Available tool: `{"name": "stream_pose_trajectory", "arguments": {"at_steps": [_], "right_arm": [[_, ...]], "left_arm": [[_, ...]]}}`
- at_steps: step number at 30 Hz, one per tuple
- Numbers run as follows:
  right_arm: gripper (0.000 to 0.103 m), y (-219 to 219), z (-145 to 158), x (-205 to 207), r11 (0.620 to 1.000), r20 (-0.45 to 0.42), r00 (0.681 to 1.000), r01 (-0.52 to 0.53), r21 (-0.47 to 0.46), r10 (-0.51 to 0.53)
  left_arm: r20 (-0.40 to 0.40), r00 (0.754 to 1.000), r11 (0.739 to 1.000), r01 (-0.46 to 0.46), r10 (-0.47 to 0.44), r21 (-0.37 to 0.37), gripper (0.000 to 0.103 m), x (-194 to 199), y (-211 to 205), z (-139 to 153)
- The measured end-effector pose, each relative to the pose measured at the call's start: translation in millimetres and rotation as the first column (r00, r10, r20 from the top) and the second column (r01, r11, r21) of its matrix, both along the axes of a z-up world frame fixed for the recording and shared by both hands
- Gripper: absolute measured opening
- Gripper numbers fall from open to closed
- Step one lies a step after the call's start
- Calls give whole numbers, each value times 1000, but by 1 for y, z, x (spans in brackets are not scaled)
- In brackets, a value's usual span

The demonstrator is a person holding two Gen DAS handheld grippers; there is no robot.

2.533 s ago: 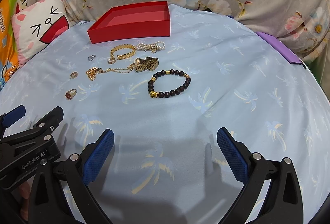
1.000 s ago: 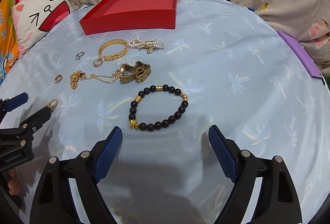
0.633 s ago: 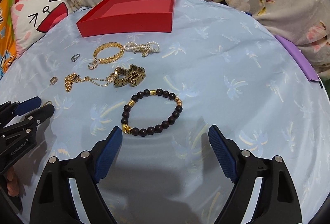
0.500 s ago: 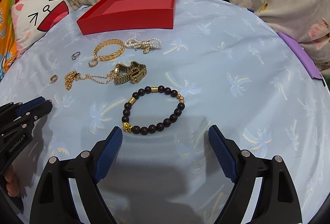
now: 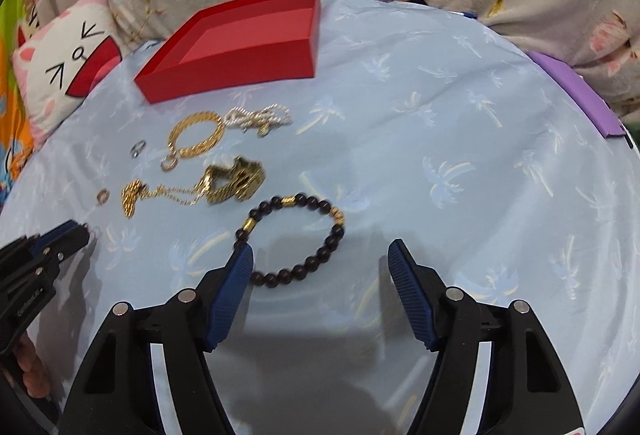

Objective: Organize jewelry
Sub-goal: 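Grasp the red-stone gold ring with the left tool while the right tool approaches the black bead bracelet, then grasp the black bead bracelet with the right tool while the left tool carries the ring into the red tray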

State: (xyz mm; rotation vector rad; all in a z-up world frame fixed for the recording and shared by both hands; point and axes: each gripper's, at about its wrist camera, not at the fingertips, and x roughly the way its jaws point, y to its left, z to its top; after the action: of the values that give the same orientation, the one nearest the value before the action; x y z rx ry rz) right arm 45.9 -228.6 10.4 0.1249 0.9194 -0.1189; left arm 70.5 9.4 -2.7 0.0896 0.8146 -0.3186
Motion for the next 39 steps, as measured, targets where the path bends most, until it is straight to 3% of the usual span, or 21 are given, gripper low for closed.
{"name": "stream_pose_trajectory", "arguments": {"at_steps": [4, 7, 13, 23, 30, 35, 39], "right_arm": [[48, -2, -9, 11, 1000, -39, 999, 14, -19, -15], [39, 2, -10, 14, 998, -27, 1000, 11, -59, -13], [7, 10, -11, 11, 997, -11, 1000, -30, -74, 29], [7, 19, 8, -7, 997, 29, 997, -71, -34, 72], [7, 34, 54, -6, 988, 89, 985, -147, -53, 151], [7, 35, 98, 23, 982, 161, 971, -166, -91, 179], [7, 32, 124, 74, 982, 198, 963, -165, -94, 181]], "left_arm": [[6, 1000, 1000, 5, -5, -1, 19, -1, 0, 1], [-2, 1000, 1000, 12, -12, 2, 19, -1, -1, -1], [-5, 1000, 1000, 4, -4, 13, 19, 1, -2, -4], [6, 1000, 1000, 15, -15, -9, 19, -3, 0, 4], [76, 996, 999, 49, -49, -8, 19, -1, -1, 44], [172, 984, 999, 51, -52, 12, 19, 26, -7, 86], [217, 975, 999, 39, -40, 6, 19, 70, -20, 113]]}}
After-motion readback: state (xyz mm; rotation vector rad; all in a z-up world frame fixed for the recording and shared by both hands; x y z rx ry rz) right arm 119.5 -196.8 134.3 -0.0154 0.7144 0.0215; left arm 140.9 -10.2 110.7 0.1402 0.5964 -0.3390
